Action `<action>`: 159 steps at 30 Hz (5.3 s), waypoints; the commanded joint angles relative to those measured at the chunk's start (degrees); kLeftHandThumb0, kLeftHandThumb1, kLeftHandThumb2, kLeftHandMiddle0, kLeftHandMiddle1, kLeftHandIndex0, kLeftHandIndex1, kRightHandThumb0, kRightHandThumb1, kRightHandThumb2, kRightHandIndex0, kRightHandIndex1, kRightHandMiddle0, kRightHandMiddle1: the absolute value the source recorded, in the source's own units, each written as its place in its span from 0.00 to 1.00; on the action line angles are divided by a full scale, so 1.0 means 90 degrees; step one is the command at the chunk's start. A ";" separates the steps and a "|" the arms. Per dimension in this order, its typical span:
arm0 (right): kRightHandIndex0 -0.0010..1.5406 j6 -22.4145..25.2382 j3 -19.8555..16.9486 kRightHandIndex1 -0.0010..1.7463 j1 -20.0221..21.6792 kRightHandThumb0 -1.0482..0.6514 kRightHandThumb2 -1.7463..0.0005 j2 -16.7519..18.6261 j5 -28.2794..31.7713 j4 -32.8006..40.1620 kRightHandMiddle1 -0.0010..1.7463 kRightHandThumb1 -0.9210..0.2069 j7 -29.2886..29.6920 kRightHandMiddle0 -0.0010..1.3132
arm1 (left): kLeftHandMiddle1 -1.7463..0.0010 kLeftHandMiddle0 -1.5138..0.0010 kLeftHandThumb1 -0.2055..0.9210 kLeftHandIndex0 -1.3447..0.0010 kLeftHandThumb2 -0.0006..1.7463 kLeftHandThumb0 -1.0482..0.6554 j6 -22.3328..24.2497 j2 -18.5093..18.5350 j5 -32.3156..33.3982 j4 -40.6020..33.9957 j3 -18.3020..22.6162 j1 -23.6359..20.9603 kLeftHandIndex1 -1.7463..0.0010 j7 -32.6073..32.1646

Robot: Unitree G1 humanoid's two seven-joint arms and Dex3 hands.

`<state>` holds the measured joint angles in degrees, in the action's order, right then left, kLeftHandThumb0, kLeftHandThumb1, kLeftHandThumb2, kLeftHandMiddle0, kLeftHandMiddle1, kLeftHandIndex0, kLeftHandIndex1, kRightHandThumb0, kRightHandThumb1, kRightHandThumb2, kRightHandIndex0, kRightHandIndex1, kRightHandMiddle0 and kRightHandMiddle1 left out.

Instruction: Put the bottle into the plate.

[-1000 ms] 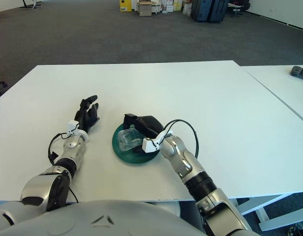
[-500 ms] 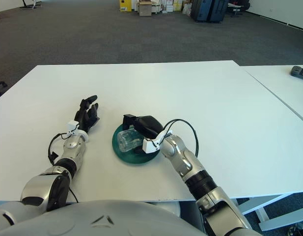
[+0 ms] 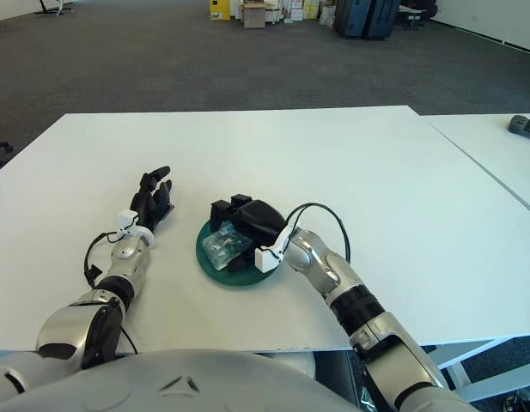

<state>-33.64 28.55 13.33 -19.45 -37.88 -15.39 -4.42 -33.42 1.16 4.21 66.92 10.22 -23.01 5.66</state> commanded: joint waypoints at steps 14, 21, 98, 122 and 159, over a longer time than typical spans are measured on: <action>0.00 -0.0267 -0.0104 0.02 0.0042 0.00 0.57 -0.0205 -0.0526 0.0157 0.10 0.00 0.0621 0.00 | 0.97 0.76 1.00 1.00 0.41 0.16 0.0184 0.0143 -0.0278 0.0101 -0.0198 0.0228 0.47 -0.0091; 0.00 -0.0424 -0.0222 0.00 0.0083 0.00 0.56 -0.0215 -0.0360 0.0263 0.01 0.00 0.0839 0.00 | 0.98 0.76 1.00 1.00 0.39 0.16 0.0038 0.0167 -0.0364 0.0172 -0.0221 0.0231 0.46 -0.0140; 0.30 0.0691 -0.4381 0.05 0.1483 0.15 0.46 0.1979 0.4817 -0.6357 0.52 0.00 -0.0277 0.00 | 0.87 0.67 1.00 1.00 0.41 0.18 -0.0341 0.0092 -0.0115 0.0010 -0.0048 0.0368 0.41 0.0192; 0.29 0.0520 -0.4419 0.04 0.1159 0.18 0.45 0.2056 0.4759 -0.6313 0.48 0.00 -0.0152 0.00 | 0.86 0.68 1.00 1.00 0.42 0.19 -0.0135 0.0089 -0.0044 -0.0128 -0.0019 0.0360 0.45 0.0301; 0.31 0.0037 -0.4458 0.04 0.0815 0.18 0.46 0.2141 0.4759 -0.6125 0.52 0.00 0.0095 0.00 | 0.85 0.67 1.00 1.00 0.40 0.21 -0.0071 0.0127 0.0136 -0.0442 0.0030 0.0458 0.47 0.0571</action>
<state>-36.17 -11.39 24.66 -1.00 5.18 -68.27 -4.64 -35.10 1.97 4.51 62.77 10.06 -20.16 9.89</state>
